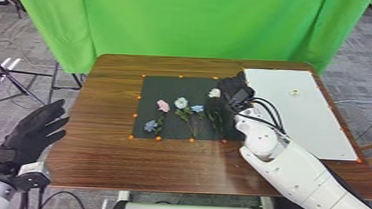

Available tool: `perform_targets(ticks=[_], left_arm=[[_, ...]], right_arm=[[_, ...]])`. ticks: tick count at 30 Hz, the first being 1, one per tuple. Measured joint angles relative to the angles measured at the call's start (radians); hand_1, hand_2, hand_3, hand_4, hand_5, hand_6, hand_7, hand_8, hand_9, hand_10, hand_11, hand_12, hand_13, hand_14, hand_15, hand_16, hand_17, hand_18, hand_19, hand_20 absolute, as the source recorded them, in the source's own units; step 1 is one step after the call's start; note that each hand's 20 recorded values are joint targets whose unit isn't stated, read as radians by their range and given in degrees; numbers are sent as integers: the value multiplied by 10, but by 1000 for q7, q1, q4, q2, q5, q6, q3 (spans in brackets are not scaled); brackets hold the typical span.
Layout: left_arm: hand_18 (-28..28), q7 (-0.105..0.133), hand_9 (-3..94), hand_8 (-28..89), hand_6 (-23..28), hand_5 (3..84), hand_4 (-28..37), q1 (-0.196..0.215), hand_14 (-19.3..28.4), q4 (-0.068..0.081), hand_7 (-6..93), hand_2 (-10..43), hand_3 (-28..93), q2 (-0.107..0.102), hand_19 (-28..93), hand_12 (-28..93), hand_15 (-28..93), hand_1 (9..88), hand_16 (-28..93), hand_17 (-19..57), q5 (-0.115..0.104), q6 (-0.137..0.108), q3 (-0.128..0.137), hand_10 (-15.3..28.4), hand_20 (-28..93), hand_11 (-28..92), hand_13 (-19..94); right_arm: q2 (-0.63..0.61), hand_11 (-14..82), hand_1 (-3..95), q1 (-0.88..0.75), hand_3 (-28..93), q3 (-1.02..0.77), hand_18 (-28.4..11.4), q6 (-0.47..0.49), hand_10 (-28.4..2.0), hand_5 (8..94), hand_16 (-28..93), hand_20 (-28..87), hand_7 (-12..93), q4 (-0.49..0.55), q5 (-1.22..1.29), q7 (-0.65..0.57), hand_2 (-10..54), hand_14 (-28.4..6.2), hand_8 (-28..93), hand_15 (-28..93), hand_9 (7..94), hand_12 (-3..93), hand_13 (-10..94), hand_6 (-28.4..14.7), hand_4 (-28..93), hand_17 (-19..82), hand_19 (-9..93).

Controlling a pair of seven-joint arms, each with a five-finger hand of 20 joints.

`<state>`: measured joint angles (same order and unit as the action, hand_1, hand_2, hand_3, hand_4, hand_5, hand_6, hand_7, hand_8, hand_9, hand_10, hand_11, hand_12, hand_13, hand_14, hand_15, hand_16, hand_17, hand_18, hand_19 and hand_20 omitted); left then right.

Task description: Arrange flowers

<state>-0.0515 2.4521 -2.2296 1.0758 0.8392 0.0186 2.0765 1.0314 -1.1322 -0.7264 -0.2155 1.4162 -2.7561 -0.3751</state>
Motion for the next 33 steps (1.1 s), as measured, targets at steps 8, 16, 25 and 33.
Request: perform_targets(ticks=[8, 16, 25, 33], left_arm=[[183, -2, 186, -114, 9, 204, -276, -1, 124, 0, 216, -3, 701, -2, 351, 195, 177, 251, 57, -133, 0, 0, -1, 90, 84, 95, 125], [183, -5, 186, -115, 9, 204, -276, -1, 124, 1, 218, -2, 701, -3, 352, 195, 178, 250, 56, -133, 0, 1, -1, 90, 84, 96, 125], [183, -6, 185, -113, 9, 204, -277, -1, 124, 1, 216, -2, 701, -4, 351, 195, 178, 250, 56, -133, 0, 1, 0, 90, 83, 96, 125], [183, -6, 186, -113, 9, 204, -277, -1, 124, 1, 215, -2, 702, -4, 352, 194, 178, 250, 56, -133, 0, 1, 0, 90, 84, 98, 125]], right_arm=[[0, 175, 471, -2, 843, 6, -159, 0, -51, 684, 392, 446, 528, 3, -3, 7, -95, 9, -45, 469, 846, 501, 795, 36, -282, 243, 699], [-2, 167, 444, -10, 846, 12, -162, 19, -53, 637, 398, 451, 523, 21, -5, 13, -95, 9, -31, 468, 806, 498, 757, 34, -282, 215, 689], [3, 162, 425, -9, 852, 11, -169, 65, -55, 589, 405, 458, 510, 30, -19, 0, -95, 10, -33, 460, 748, 485, 711, 27, -281, 198, 687], [4, 193, 409, -9, 859, 5, -172, 84, -62, 569, 383, 464, 503, 31, -19, -2, -95, 1, -43, 479, 716, 454, 687, 24, -277, 188, 683]])
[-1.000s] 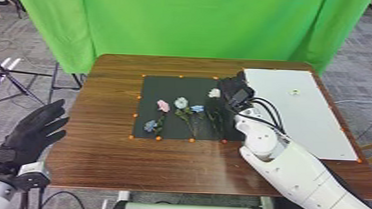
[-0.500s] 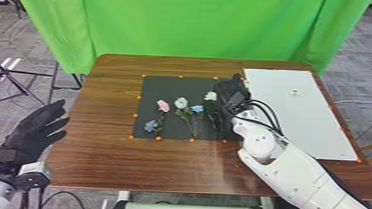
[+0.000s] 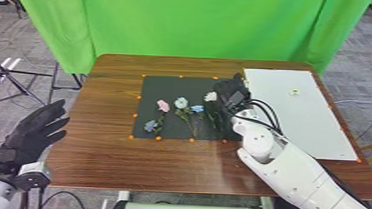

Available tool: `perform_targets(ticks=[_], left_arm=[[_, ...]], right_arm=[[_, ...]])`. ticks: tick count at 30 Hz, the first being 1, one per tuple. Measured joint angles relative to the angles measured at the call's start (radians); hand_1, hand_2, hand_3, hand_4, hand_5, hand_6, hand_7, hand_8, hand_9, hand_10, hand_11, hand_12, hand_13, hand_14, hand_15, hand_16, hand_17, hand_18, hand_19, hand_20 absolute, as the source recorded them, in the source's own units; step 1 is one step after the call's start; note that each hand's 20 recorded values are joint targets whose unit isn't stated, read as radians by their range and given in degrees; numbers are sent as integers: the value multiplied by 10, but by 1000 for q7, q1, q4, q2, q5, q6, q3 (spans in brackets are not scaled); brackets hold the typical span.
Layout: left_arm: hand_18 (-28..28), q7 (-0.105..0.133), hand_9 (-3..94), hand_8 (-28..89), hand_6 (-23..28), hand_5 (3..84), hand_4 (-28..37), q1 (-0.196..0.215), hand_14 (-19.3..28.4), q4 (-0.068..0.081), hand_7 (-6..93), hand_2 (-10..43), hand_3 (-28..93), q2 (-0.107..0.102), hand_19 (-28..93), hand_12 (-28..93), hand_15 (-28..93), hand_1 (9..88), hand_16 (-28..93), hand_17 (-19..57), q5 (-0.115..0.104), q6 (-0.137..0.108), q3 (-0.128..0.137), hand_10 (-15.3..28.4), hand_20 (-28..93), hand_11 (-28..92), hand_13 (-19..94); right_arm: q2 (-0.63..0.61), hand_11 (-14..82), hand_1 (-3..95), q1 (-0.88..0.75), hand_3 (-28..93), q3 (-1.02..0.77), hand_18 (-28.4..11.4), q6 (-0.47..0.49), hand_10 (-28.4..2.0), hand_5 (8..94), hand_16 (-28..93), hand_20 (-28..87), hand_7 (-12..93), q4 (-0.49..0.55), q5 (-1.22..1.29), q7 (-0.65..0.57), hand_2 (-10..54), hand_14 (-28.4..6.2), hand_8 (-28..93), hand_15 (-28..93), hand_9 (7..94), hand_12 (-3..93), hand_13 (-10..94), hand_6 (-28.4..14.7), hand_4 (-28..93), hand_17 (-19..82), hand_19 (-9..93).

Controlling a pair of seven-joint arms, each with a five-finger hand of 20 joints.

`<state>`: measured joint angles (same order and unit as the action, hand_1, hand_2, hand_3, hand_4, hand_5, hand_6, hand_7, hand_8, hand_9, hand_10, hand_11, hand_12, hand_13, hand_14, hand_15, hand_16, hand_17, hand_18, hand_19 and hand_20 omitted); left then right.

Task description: Arrange flowers

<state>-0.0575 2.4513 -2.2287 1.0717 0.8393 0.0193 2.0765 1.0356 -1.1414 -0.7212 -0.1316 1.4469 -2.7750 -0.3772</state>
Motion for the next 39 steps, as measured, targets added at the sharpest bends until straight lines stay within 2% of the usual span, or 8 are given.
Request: perform_targets(ticks=[9, 18, 20, 22, 24, 32, 39], left_arm=[[183, 0, 186, -113, 9, 203, -276, 0, 124, 0, 216, -2, 701, 1, 353, 193, 178, 251, 56, -134, 0, 0, 0, 91, 84, 99, 126], [183, 0, 186, -113, 9, 204, -277, 1, 124, 0, 217, -2, 701, 2, 352, 192, 178, 251, 56, -133, 0, 0, 0, 91, 83, 100, 126], [183, 0, 186, -114, 10, 204, -277, 1, 124, 0, 217, -2, 701, 2, 352, 192, 178, 251, 56, -133, 0, 0, 0, 91, 83, 100, 126], [183, 0, 186, -114, 9, 204, -277, 1, 125, 0, 217, -2, 702, 2, 352, 192, 178, 251, 56, -133, 0, 0, 0, 91, 84, 99, 126], [183, 0, 186, -114, 9, 204, -277, 1, 124, 0, 216, -2, 702, 3, 352, 192, 179, 250, 56, -133, 0, 0, 0, 90, 83, 99, 126], [183, 0, 186, -114, 9, 204, -278, 2, 125, 0, 217, -2, 702, 5, 352, 193, 181, 251, 56, -133, 0, 0, 1, 90, 83, 99, 126], [183, -1, 186, -113, 8, 203, -277, 7, 125, -1, 216, -1, 701, 8, 353, 193, 181, 252, 55, -133, 0, 0, 2, 91, 84, 100, 126]], right_arm=[[-4, 240, 390, -8, 866, -11, -176, 26, -65, 564, 372, 466, 484, 12, -1, 9, -95, -4, -38, 487, 687, 408, 673, 26, -277, 180, 680], [-13, 351, 295, -25, 897, -42, -186, 70, -85, 572, 264, 481, 430, 34, 12, 56, -95, -39, -51, 573, 639, 277, 645, 29, -240, 156, 671], [-16, 351, 279, -31, 904, -52, -188, 81, -85, 575, 257, 483, 414, 41, 22, 64, -95, -42, -73, 577, 635, 271, 639, 28, -232, 151, 669], [-20, 349, 263, -37, 908, -60, -190, 96, -86, 573, 245, 486, 411, 50, 31, 72, -95, -46, -167, 583, 630, 266, 632, 29, -217, 148, 667], [-23, 346, 255, -41, 910, -67, -193, 116, -86, 568, 241, 487, 410, 57, 36, 78, -95, -43, -187, 577, 623, 264, 632, 27, -213, 145, 667], [-35, 331, 228, -58, 913, -98, -206, 170, -102, 475, 236, 493, 363, 84, 53, 97, -95, -42, -175, 530, 537, 262, 639, -3, -203, 133, 663], [-53, 287, 241, -72, 927, -132, -206, 210, -104, 428, 233, 491, 338, 109, 63, 108, -83, -48, -157, 504, 493, 249, 617, -8, -180, 123, 653]])
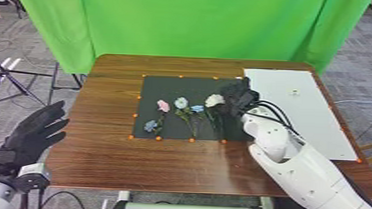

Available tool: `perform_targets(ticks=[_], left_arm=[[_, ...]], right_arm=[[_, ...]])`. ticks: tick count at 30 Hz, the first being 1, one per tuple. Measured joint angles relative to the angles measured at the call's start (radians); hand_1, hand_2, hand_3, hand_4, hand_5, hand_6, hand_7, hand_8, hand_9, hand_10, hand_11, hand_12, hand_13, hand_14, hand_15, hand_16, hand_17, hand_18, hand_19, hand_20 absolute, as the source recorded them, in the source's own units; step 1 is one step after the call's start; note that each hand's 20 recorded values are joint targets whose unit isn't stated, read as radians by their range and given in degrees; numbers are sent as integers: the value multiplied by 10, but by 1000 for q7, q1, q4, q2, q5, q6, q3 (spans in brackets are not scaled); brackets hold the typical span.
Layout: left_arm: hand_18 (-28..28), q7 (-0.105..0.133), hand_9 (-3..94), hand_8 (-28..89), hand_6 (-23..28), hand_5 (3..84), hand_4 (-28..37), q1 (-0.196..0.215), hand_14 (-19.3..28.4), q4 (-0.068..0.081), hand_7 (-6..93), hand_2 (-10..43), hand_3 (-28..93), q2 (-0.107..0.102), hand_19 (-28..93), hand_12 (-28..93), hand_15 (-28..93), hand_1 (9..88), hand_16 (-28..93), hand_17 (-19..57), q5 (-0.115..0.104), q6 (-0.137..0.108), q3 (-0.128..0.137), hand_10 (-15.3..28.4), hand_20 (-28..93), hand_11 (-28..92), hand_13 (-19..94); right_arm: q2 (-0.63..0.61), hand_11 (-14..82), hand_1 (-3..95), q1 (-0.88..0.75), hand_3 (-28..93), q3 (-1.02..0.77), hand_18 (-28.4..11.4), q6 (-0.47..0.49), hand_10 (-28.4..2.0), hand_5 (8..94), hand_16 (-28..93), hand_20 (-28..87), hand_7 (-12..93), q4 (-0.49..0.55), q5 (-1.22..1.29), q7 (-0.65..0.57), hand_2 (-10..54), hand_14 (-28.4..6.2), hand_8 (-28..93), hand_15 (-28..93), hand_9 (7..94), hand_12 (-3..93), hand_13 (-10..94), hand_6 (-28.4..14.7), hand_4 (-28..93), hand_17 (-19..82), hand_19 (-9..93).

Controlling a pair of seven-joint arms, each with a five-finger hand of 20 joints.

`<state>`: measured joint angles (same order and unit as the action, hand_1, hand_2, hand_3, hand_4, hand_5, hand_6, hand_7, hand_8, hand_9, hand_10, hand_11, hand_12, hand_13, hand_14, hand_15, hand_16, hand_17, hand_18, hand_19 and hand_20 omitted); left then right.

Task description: Arrange flowers

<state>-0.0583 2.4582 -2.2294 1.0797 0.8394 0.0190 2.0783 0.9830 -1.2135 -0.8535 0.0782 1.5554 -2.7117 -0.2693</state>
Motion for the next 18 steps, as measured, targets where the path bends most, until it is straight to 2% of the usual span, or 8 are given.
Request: perform_targets(ticks=[4, 7, 11, 15, 18], left_arm=[[183, 0, 187, -114, 8, 203, -276, 2, 125, 0, 217, -1, 702, 3, 354, 192, 182, 252, 54, -133, 0, 0, 1, 91, 83, 101, 126], [183, 0, 188, -114, 9, 204, -277, 2, 125, 0, 216, -1, 701, 5, 354, 192, 182, 252, 54, -133, 0, 0, 1, 92, 83, 101, 127], [183, 0, 188, -114, 9, 203, -277, 2, 125, 0, 217, -1, 702, 6, 354, 191, 183, 252, 54, -133, 0, 0, 2, 92, 82, 101, 127], [183, 0, 188, -114, 9, 204, -277, 3, 126, 0, 217, -1, 701, 6, 354, 191, 185, 252, 53, -133, 0, 0, 2, 92, 83, 102, 128], [183, 0, 189, -114, 9, 204, -277, 4, 127, -1, 217, -1, 701, 6, 354, 189, 188, 252, 53, -133, 0, 0, 3, 92, 83, 102, 128]], right_arm=[[-16, 264, 246, 0, 931, -17, -204, 17, -114, 397, 225, 490, 327, 5, 0, -11, -72, -60, -153, 477, 456, 247, 572, -15, -176, 116, 649], [-28, 240, 237, 2, 919, -36, -205, 45, -143, 354, 206, 482, 293, 5, 5, -48, -47, -86, -131, 434, 392, 256, 465, -38, -200, 106, 646], [-41, 205, 232, 18, 880, -53, -204, 127, -171, 302, 197, 448, 249, -11, 11, -167, -21, -121, -100, 389, 324, 257, 364, -68, -219, 99, 624], [-42, 168, 235, 48, 876, -86, -200, 246, -181, 263, 189, 372, 222, -61, 97, -304, -22, -145, -82, 301, 266, 259, 300, -90, -226, 100, 577], [-45, 105, 235, 63, 877, -119, -197, 261, -187, 243, 231, 310, 214, -114, 170, -352, -24, -155, -72, 210, 220, 277, 247, -93, -224, 86, 549]])
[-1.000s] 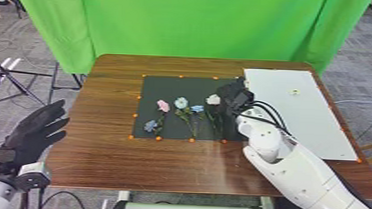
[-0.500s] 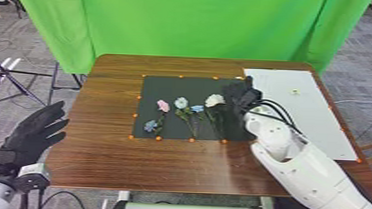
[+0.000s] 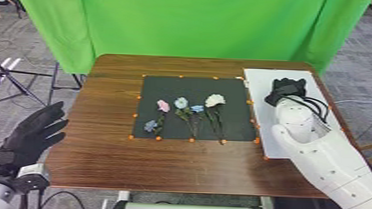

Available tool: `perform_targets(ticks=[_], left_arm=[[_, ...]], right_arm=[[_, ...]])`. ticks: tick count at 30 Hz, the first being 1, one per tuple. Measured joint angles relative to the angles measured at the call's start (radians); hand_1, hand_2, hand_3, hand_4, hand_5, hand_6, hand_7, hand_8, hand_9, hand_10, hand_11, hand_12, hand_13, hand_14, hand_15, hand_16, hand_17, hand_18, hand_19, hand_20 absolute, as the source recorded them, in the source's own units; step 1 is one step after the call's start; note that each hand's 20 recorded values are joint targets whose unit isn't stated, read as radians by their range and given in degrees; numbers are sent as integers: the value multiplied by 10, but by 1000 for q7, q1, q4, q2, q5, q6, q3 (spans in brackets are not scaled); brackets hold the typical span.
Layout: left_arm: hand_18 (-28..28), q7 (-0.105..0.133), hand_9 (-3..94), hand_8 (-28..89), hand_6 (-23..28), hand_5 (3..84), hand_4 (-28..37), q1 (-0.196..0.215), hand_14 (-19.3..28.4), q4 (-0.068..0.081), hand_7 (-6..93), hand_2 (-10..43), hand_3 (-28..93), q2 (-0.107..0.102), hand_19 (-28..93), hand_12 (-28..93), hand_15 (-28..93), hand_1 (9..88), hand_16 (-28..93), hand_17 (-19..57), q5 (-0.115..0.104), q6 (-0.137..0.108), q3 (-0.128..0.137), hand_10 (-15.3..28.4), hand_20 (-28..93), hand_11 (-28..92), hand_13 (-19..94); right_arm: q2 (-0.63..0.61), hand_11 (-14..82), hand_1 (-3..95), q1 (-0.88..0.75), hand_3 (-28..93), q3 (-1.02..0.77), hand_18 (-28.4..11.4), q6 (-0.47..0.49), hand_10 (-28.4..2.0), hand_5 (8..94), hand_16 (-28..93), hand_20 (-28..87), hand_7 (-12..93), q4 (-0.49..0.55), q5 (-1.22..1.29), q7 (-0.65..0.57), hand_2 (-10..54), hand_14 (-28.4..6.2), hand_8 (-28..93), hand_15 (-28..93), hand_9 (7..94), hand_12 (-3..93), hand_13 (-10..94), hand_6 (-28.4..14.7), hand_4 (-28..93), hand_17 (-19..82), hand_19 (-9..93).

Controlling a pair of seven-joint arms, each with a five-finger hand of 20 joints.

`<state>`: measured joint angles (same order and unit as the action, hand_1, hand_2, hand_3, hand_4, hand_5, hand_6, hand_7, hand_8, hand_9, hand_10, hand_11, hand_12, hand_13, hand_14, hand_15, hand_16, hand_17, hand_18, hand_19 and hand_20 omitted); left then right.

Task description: Arrange flowers

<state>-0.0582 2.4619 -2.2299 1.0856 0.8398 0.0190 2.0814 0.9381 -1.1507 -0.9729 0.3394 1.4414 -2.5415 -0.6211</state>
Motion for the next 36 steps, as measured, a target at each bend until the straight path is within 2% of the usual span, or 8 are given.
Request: perform_targets(ticks=[3, 7, 13, 14, 16, 19, 23, 36], left_arm=[[184, 0, 188, -114, 9, 204, -277, 0, 127, 0, 217, -1, 702, 0, 355, 190, 188, 253, 51, -133, 0, 0, 0, 92, 83, 103, 129], [184, 0, 188, -114, 9, 204, -277, 0, 127, 0, 218, -1, 703, 0, 355, 190, 189, 252, 50, -133, 0, 0, 0, 92, 83, 102, 129], [184, -1, 188, -114, 9, 204, -276, 0, 127, 0, 219, -1, 703, -1, 355, 190, 189, 252, 50, -133, 0, 0, 0, 92, 83, 102, 129], [184, -1, 188, -115, 9, 204, -276, 0, 127, 0, 219, -1, 703, -1, 356, 190, 189, 252, 50, -133, 0, 1, 0, 92, 83, 102, 129], [184, -1, 188, -115, 10, 206, -277, 0, 127, 0, 219, -1, 702, -1, 356, 190, 190, 253, 50, -133, 0, 1, 1, 92, 82, 103, 129], [184, -1, 188, -115, 11, 207, -277, 0, 127, 0, 218, -1, 702, -1, 356, 189, 190, 253, 49, -133, 0, 1, 2, 92, 82, 103, 129], [185, -2, 188, -114, 11, 208, -277, 0, 127, 0, 217, -1, 703, -1, 356, 189, 191, 252, 49, -133, 0, 1, 3, 92, 82, 102, 130], [184, -3, 188, -114, 12, 208, -276, 2, 127, 0, 216, 0, 700, -1, 355, 190, 189, 253, 49, -133, 0, 1, 5, 92, 82, 102, 129]], right_arm=[[-12, 92, 239, 3, 880, -7, -189, -60, -182, 243, 239, 287, 224, -46, -5, 0, -29, -151, -80, 182, 219, 273, 246, -89, -230, 83, 535], [-21, 152, 261, -7, 887, -22, -187, -130, -140, 293, 232, 260, 273, -73, -25, 19, -30, -93, -115, 242, 349, 232, 426, -56, -242, 94, 525], [-22, 242, 333, -13, 894, -28, -170, -135, -89, 435, 208, 283, 337, -97, 12, 24, -31, -42, -167, 359, 532, 207, 597, 0, -265, 137, 575], [-22, 259, 352, -13, 883, -29, -167, -137, -82, 462, 240, 298, 351, -100, 17, 23, -36, -32, -179, 361, 571, 220, 619, 10, -272, 147, 585], [-22, 173, 437, -13, 826, -30, -158, -160, -56, 536, 339, 358, 439, -106, 18, 25, -57, 1, -92, 368, 715, 387, 688, 28, -278, 182, 641], [-25, 222, 508, -16, 813, -29, -161, -248, -46, 622, 396, 431, 532, -116, 4, 40, -89, 27, -17, 440, 807, 498, 778, 44, -281, 251, 722], [-35, 225, 514, -44, 825, -26, -164, -364, -41, 675, 397, 459, 535, -110, -31, 67, -95, 29, -18, 475, 843, 517, 813, 43, -283, 284, 738], [-56, 192, 511, -208, 841, -115, -164, -427, -45, 708, 439, 459, 525, 130, 13, 140, -95, 28, -44, 433, 874, 529, 840, 33, -283, 304, 733]])
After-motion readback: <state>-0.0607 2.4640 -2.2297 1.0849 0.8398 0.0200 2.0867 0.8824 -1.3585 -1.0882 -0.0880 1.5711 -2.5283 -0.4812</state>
